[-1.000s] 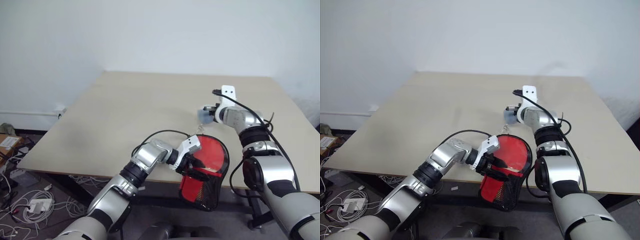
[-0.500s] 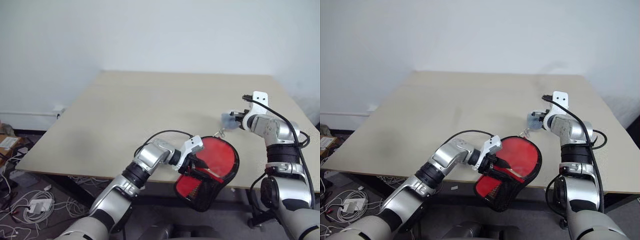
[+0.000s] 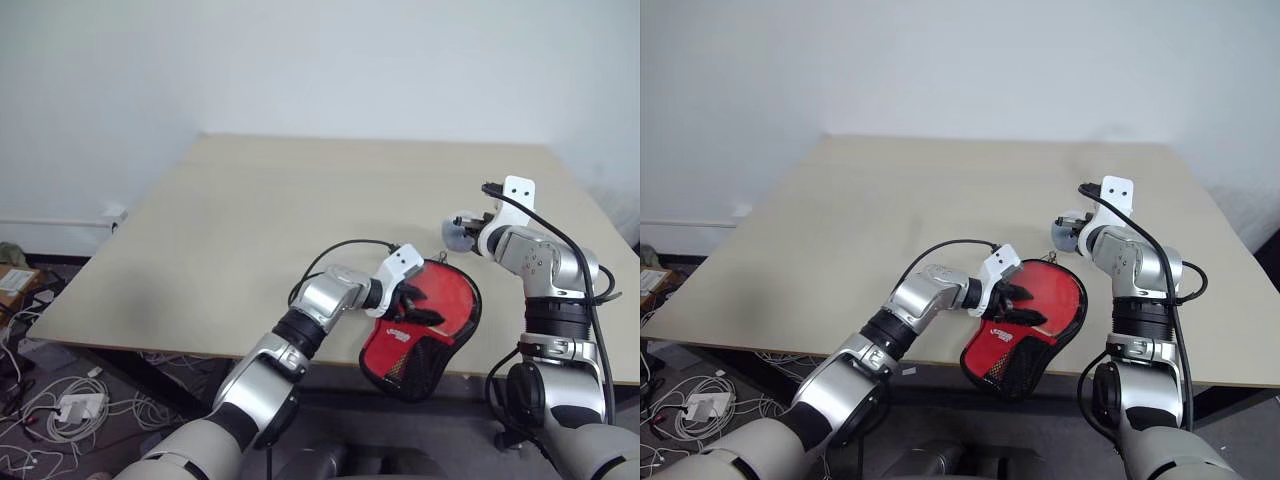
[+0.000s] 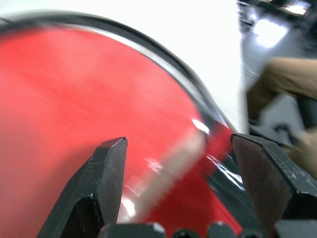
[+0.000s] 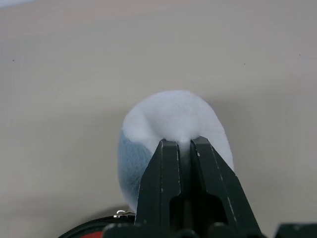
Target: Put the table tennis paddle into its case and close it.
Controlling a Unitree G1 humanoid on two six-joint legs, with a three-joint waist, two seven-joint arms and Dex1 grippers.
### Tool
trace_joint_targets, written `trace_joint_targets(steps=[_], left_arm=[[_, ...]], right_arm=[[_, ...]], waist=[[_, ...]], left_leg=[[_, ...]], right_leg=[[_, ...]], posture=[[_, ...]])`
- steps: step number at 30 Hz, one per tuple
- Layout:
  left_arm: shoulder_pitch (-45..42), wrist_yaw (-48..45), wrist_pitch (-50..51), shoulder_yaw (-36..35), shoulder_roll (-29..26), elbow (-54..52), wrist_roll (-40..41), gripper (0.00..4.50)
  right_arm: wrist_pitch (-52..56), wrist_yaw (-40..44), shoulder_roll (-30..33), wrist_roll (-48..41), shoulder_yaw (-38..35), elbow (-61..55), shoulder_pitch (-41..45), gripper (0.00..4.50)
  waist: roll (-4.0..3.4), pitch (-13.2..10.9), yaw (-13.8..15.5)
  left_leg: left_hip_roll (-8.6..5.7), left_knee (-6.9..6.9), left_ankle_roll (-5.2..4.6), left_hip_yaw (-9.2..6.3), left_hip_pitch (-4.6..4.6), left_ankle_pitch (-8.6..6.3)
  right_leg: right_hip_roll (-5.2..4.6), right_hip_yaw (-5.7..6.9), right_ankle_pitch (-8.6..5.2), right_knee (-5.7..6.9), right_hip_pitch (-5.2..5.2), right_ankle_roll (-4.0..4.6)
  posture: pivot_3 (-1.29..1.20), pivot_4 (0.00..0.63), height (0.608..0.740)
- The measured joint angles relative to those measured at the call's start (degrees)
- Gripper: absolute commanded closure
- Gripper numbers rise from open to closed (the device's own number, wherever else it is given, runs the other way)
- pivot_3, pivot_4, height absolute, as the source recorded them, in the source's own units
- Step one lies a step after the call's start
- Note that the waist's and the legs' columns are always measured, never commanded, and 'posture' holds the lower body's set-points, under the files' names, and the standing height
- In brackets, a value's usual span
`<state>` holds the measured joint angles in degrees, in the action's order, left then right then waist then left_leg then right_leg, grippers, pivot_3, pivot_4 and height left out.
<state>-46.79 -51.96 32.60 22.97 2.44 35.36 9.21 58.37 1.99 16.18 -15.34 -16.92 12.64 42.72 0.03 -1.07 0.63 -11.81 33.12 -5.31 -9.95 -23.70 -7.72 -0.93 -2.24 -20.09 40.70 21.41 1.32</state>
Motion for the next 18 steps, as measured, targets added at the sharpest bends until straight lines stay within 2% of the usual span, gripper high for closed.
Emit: trace_joint_targets(steps=[6, 18], left_arm=[[-4.0, 5.6, -1.8, -3.0, 4.9, 8.3, -1.3, 0.93], [-5.5, 2.3, -0.1, -1.4, 3.2, 10.1, -4.7, 0.93]], right_arm=[[2.9, -0.9, -2.1, -0.3, 0.0, -3.0, -2.8, 4.49], [4.0, -2.0, -1.6, -0.3, -2.9, -7.8, -5.3, 4.49]], waist=[[0.01, 0.0, -0.5], [0.00, 0.0, -0.5]], left_leg=[[0.00, 0.01, 0.00, 0.00, -0.11, -0.01], [0.00, 0.39, -0.24, -0.04, 0.01, -0.12]], right_leg=[[0.00, -0.02, 0.00, 0.02, 0.07, -0.01], [0.06, 0.10, 0.04, 0.25, -0.13, -0.07]], posture=[[0.00, 0.000, 0.740], [0.00, 0.000, 0.740]])
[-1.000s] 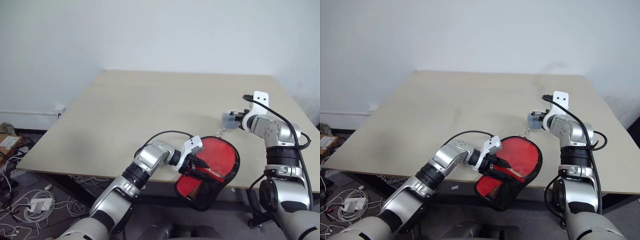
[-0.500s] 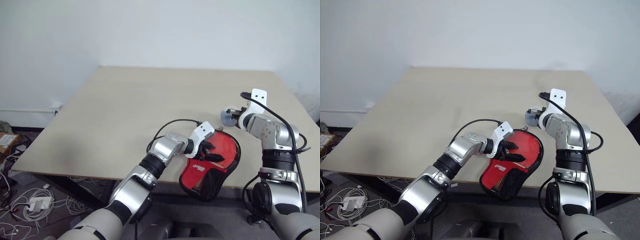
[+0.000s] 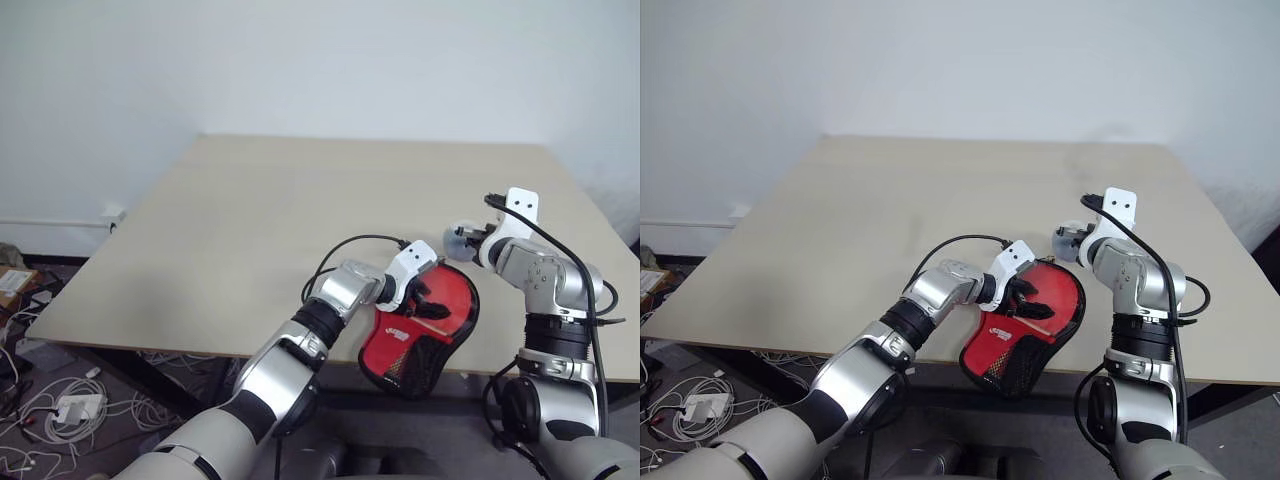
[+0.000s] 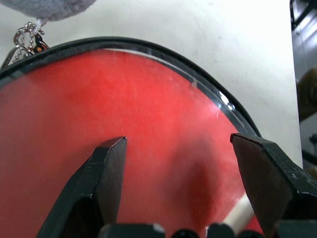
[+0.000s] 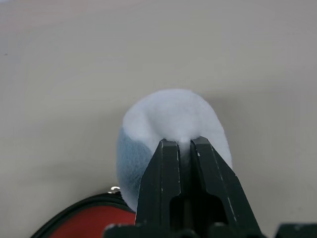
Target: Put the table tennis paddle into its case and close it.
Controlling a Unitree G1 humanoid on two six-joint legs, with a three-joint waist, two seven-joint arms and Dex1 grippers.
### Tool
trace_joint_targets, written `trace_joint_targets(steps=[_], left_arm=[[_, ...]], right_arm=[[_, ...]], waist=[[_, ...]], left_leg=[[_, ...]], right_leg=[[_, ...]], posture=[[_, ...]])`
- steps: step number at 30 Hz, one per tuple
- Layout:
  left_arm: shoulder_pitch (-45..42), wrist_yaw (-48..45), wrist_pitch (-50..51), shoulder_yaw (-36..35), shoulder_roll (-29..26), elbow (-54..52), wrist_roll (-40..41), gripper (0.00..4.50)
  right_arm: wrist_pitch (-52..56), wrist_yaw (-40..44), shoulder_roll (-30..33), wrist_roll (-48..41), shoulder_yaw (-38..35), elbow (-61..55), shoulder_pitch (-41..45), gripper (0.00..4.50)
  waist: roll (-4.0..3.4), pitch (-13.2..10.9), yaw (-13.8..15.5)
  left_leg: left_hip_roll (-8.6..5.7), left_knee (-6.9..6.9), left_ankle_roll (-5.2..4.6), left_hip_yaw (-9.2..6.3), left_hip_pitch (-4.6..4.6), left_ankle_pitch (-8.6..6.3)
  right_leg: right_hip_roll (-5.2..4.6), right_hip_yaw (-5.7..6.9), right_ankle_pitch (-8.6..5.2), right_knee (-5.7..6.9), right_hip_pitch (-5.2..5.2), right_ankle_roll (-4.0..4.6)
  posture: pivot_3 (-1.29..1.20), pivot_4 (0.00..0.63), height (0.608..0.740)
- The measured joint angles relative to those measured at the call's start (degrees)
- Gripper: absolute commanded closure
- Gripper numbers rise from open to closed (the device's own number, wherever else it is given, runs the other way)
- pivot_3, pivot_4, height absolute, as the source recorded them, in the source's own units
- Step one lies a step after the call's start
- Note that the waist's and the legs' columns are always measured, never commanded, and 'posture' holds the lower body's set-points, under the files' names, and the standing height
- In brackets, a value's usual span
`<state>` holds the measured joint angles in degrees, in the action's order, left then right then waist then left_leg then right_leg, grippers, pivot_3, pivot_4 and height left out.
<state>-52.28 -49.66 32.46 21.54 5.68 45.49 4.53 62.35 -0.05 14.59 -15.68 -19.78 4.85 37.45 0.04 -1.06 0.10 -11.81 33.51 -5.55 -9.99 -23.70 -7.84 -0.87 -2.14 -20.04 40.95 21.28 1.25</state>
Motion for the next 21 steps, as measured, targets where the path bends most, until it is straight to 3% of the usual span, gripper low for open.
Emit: trace_joint_targets(steps=[13, 21], left_arm=[[0.4, -3.0, 2.7, 0.5, -2.6, -2.7, -1.5, 0.93], [1.6, -3.8, 3.1, 0.5, -3.4, -4.5, -1.6, 0.93]], right_arm=[[2.5, 0.6, 3.2, -0.2, -1.1, -3.5, -4.7, 4.49], [2.2, -1.2, 1.8, -0.7, -4.4, -8.6, -7.9, 4.49]], waist=[[-0.01, 0.0, 0.7], [-0.02, 0.1, 0.8]], left_leg=[[0.00, 0.05, 0.00, -0.01, 0.01, 0.00], [-0.01, 0.06, 0.06, -0.01, 0.00, 0.03]], right_leg=[[-0.02, 0.03, 0.00, -0.01, -0.06, -0.01], [-0.03, 0.04, 0.00, -0.03, -0.07, -0.01]], posture=[[0.00, 0.000, 0.740], [0.00, 0.000, 0.740]])
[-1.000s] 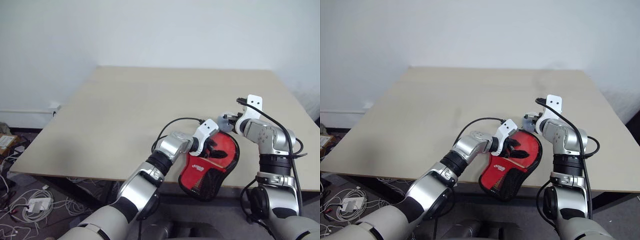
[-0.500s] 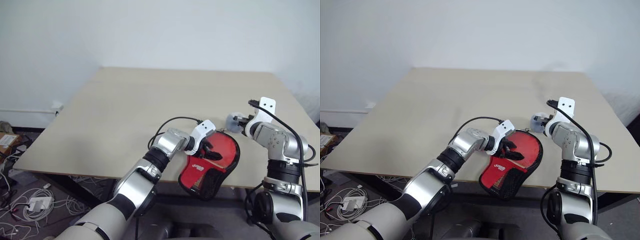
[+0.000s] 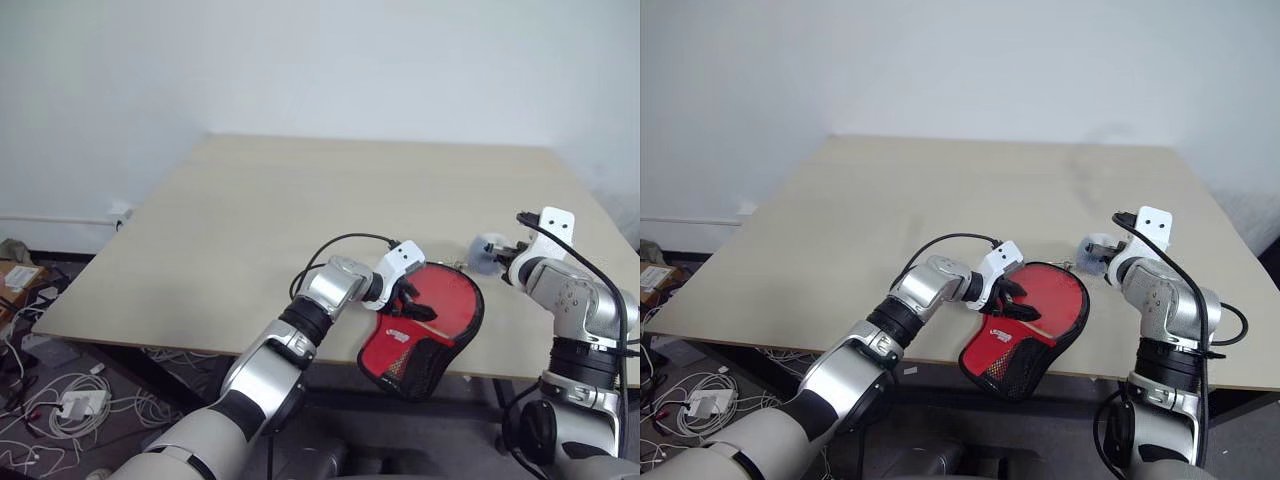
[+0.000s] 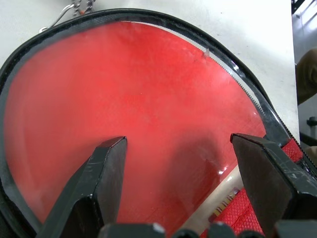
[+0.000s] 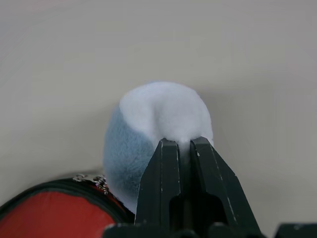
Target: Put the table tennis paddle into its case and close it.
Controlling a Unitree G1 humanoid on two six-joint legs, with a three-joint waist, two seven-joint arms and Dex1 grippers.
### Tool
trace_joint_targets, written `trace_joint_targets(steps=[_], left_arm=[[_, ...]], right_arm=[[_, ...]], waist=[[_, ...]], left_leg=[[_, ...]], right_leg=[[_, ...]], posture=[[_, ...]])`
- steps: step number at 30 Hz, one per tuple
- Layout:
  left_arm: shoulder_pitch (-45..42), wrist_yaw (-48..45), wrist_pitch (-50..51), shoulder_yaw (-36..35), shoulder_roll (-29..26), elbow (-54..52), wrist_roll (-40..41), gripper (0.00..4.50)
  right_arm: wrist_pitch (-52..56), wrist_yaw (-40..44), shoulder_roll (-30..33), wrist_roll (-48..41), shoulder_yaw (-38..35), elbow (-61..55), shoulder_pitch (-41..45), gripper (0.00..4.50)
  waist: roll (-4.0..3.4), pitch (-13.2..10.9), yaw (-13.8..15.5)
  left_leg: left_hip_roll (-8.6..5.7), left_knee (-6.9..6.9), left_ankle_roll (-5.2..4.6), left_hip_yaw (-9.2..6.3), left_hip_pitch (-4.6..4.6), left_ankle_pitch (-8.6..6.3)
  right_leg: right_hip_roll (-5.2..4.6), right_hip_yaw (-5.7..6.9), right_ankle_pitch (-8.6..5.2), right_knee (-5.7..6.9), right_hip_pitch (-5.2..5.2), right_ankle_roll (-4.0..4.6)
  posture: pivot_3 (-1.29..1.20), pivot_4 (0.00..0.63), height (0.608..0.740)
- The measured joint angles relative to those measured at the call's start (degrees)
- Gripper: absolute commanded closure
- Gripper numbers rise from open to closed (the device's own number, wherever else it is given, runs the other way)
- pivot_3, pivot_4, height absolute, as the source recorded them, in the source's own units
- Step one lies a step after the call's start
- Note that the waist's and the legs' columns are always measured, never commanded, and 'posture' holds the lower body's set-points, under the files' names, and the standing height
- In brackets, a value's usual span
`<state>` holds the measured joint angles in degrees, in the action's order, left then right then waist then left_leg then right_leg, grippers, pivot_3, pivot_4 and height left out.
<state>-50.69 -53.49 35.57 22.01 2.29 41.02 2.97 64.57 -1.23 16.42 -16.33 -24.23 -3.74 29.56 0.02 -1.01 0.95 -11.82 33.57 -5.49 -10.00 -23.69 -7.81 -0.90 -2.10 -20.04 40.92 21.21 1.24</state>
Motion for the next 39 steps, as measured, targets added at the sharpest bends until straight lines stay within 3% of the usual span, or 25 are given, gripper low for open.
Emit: trace_joint_targets(steps=[8, 22, 30, 39], left_arm=[[0.7, -0.4, 0.5, 0.2, -0.3, -1.2, 0.0, 0.93], [1.3, 0.1, 1.6, 0.2, 0.1, -2.4, -0.1, 0.93], [1.3, 0.0, 1.7, 0.2, 0.6, -2.1, -0.3, 0.93], [1.5, -0.2, 1.7, 0.2, 1.3, -1.7, -0.3, 0.93]], right_arm=[[4.6, -1.4, 1.2, 0.1, -1.4, -7.5, -5.6, 4.49], [27.4, 1.0, 2.9, -0.1, -8.8, -29.4, -12.4, 4.49], [27.5, 11.8, 14.0, -11.5, -8.7, -39.0, -29.7, 4.49], [27.5, 19.8, 21.3, -22.3, -11.1, -50.0, -40.4, 4.49]], waist=[[-0.01, 0.0, 0.9], [0.00, 0.0, 1.3], [-0.02, 0.1, 1.6], [-0.02, 0.1, 1.7]], left_leg=[[0.00, 0.00, 0.03, 0.01, -0.01, 0.02], [0.00, -0.01, -0.26, 0.03, -0.01, -0.17], [0.00, 0.31, -0.63, 0.05, -0.01, -0.43], [0.01, 0.58, -1.11, 0.09, 0.10, -0.78]], right_leg=[[-0.01, 0.00, 0.00, -0.02, 0.00, 0.00], [-0.03, 0.01, -0.02, -0.08, -0.03, -0.02], [-0.02, 0.05, -0.13, -0.17, -0.25, -0.21], [-0.10, 0.24, -0.50, -0.60, -0.75, -0.78]], posture=[[0.00, 0.000, 0.740], [0.00, 0.000, 0.740], [0.00, 0.000, 0.740], [0.00, 0.000, 0.740]])
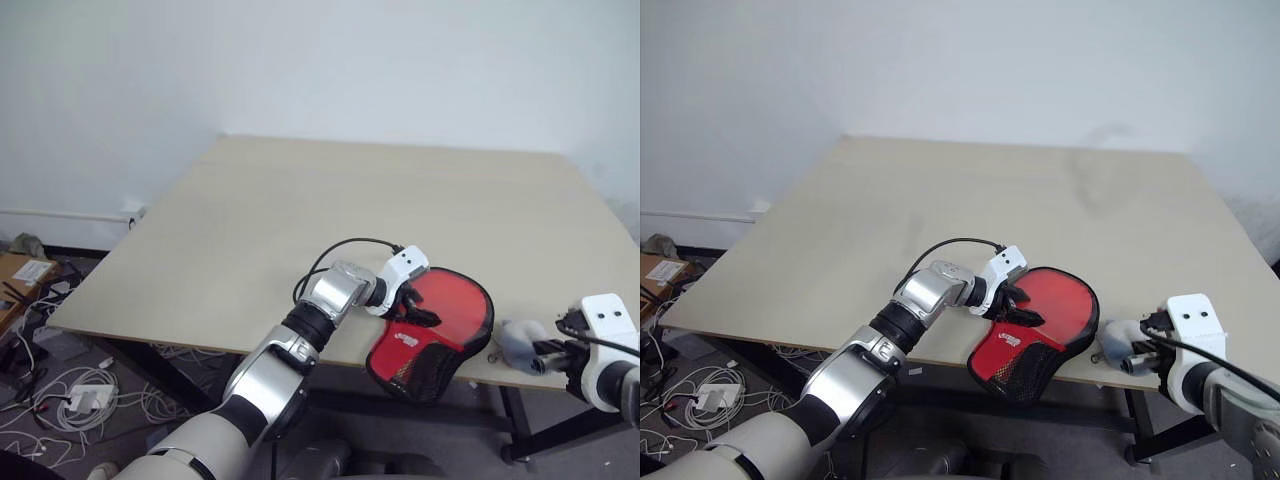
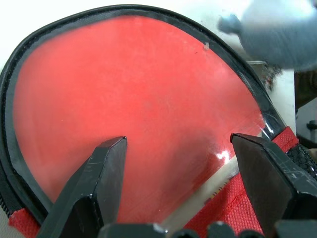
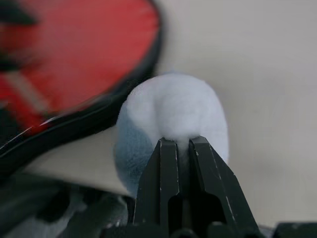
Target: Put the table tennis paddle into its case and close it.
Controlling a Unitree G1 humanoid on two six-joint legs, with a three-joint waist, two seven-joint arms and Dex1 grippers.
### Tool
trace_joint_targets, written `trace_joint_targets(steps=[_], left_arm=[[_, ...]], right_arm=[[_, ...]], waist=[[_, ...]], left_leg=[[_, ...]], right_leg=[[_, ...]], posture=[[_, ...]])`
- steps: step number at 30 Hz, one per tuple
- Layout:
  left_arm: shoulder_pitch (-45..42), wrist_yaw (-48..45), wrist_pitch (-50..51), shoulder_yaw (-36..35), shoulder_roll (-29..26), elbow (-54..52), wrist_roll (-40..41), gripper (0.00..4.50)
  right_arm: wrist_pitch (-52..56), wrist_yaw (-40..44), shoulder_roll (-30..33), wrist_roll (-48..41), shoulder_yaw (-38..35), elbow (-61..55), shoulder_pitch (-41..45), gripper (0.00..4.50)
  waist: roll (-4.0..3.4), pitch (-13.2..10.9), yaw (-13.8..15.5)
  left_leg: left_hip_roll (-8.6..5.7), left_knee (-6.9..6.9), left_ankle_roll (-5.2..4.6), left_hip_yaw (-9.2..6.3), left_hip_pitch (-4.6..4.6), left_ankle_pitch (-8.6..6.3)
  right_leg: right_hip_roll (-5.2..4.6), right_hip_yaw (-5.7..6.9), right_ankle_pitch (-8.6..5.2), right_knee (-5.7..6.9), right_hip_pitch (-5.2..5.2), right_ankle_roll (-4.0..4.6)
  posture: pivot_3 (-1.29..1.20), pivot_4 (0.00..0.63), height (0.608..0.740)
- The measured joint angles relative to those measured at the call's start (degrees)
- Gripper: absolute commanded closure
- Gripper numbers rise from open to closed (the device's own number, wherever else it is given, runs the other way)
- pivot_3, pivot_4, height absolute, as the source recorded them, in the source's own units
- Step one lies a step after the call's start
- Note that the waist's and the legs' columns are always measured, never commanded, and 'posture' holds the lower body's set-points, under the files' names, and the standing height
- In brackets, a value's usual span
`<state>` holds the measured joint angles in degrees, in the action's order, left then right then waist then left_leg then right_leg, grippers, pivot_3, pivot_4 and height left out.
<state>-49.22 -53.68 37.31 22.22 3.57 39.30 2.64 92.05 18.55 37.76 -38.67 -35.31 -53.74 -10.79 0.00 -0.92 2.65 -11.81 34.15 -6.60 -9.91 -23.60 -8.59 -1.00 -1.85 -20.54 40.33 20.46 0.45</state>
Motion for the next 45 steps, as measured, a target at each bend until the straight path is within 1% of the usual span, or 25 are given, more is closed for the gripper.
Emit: trace_joint_targets(steps=[4, 7, 9, 12, 14, 17, 19, 22, 25, 29, 32, 34, 39, 45], left_arm=[[0.0, -0.1, 0.0, 0.0, 0.2, 0.0, 0.0, 0.93], [0.0, -0.3, 0.0, 0.2, 0.4, 0.0, 0.0, 0.93], [0.0, -0.5, 0.0, 0.4, 0.5, 0.0, 0.0, 0.93], [-0.1, -0.8, 0.0, 0.7, 0.6, 0.1, 0.0, 0.93], [-0.1, -0.7, 0.0, 0.9, 0.7, 0.1, 0.0, 0.93], [-0.1, -0.6, 0.0, 1.0, 0.7, 0.2, 0.0, 0.93], [-0.1, -0.6, 0.0, 1.0, 0.7, 0.3, 0.0, 0.93], [-0.1, -0.5, 0.0, 1.0, 0.7, 0.4, 0.0, 0.93], [-0.2, -0.3, 0.0, 1.0, 0.6, 0.6, 0.0, 0.93], [-0.1, -0.3, 0.0, 1.1, 0.6, 0.6, 0.0, 0.93], [-0.1, -0.6, 0.0, 1.1, 0.3, 0.5, 0.0, 0.93], [-0.1, -0.6, 0.0, 1.1, 0.3, 0.5, 0.0, 0.93], [-0.1, -0.6, 0.0, 1.1, 0.2, 0.5, 0.0, 0.93], [-0.2, -0.6, 0.0, 1.0, 0.2, 0.6, 0.1, 0.93]], right_arm=[[0.0, 3.7, 1.0, -3.2, -2.1, -3.4, -2.1, 4.49], [-1.6, 5.6, 3.5, -6.7, -2.8, -4.7, -5.0, 4.49], [-6.3, 6.6, 7.1, -9.4, -3.3, -4.8, -10.1, 4.49], [-16.6, 9.4, 9.9, -13.0, -5.1, -4.9, -18.9, 4.49], [-23.3, 11.0, 12.2, -13.4, -5.8, -5.0, -24.7, 4.49], [-30.7, 12.5, 12.7, -14.3, -7.1, -5.0, -30.2, 4.49], [-35.3, 13.6, 12.7, -14.8, -7.4, -5.0, -32.9, 4.49], [-37.1, 12.3, 12.7, -14.9, -6.3, -5.0, -32.6, 4.49], [-34.6, 7.0, 11.3, -14.7, -1.5, -3.6, -27.9, 4.49], [-29.4, 1.7, 12.3, -13.1, 4.6, -0.1, -22.8, 4.49], [-27.7, -0.3, 11.1, -13.6, 5.7, 0.6, -19.0, 3.68], [-27.1, -1.6, 9.9, -14.9, 5.7, 0.9, -16.9, 2.97], [-25.1, -2.5, 9.9, -17.5, 5.1, 1.7, -13.6, 1.27], [-23.2, -5.3, 9.8, -20.4, 2.7, 6.8, -6.7, 1.27]], waist=[[0.05, 0.0, 0.0], [0.09, 0.1, 0.1], [0.11, 0.1, 0.3], [0.24, 0.2, 0.5], [0.27, 0.2, 0.5], [0.39, 0.2, 0.5], [0.38, 0.2, 0.5], [0.40, 0.2, 0.5], [0.48, 0.3, 0.5], [0.45, 0.3, 0.5], [0.45, 0.3, 0.5], [0.42, 0.3, 0.5], [0.42, 0.3, 0.5], [0.41, 0.3, 0.5]], left_leg=[[0.00, 0.02, -0.15, -0.01, -0.01, -0.10], [0.00, 0.03, -0.26, 0.00, -0.04, -0.17], [-0.01, 0.06, -0.34, 0.03, -0.06, -0.24], [-0.01, 0.17, -0.43, 0.04, -0.05, -0.40], [-0.01, 0.24, -0.48, 0.05, -0.06, -0.43], [-0.01, 0.37, -0.55, 0.04, -0.05, -0.48], [-0.01, 0.50, -0.63, 0.03, -0.04, -0.54], [-0.01, 0.64, -0.69, 0.03, -0.02, -0.58], [-0.01, 0.65, -0.70, 0.10, -0.01, -0.59], [-0.01, 0.63, -0.70, 0.15, 0.01, -0.59], [-0.01, 0.59, -0.70, 0.12, 0.01, -0.60], [-0.01, 0.60, -0.70, 0.12, 0.02, -0.60], [-0.01, 0.61, -0.70, 0.13, 0.03, -0.60], [-0.01, 0.59, -0.70, 0.14, 0.03, -0.60]], right_leg=[[0.00, 0.00, 0.05, -0.33, -0.16, -0.04], [-0.01, 0.00, 0.19, -0.52, -0.22, 0.09], [-0.04, 0.00, 0.17, -0.60, -0.25, 0.03], [-0.04, -0.01, 0.13, -0.63, -0.32, -0.03], [-0.04, -0.01, 0.11, -0.63, -0.36, -0.07], [-0.03, 0.01, 0.08, -0.63, -0.44, -0.13], [-0.01, 0.03, -0.07, -0.63, -0.52, -0.40], [0.00, 0.02, -0.09, -0.63, -0.61, -0.45], [-0.03, 0.01, -0.09, -0.63, -0.61, -0.44], [-0.07, 0.00, -0.09, -0.63, -0.59, -0.45], [-0.07, 0.03, -0.05, -0.63, -0.57, -0.41], [-0.06, 0.03, -0.03, -0.62, -0.58, -0.39], [-0.05, 0.01, -0.04, -0.62, -0.58, -0.40], [-0.07, 0.02, 0.09, -0.62, -0.56, -0.18]], posture=[[0.00, 0.000, 0.740], [0.00, 0.000, 0.740], [0.00, 0.000, 0.740], [0.00, 0.000, 0.740], [0.00, 0.000, 0.740], [0.00, 0.000, 0.740], [0.00, 0.000, 0.740], [0.00, 0.000, 0.740], [0.00, 0.000, 0.740], [0.00, 0.000, 0.740], [0.00, 0.000, 0.740], [0.00, 0.000, 0.740], [0.00, 0.000, 0.740], [0.00, 0.000, 0.740]])
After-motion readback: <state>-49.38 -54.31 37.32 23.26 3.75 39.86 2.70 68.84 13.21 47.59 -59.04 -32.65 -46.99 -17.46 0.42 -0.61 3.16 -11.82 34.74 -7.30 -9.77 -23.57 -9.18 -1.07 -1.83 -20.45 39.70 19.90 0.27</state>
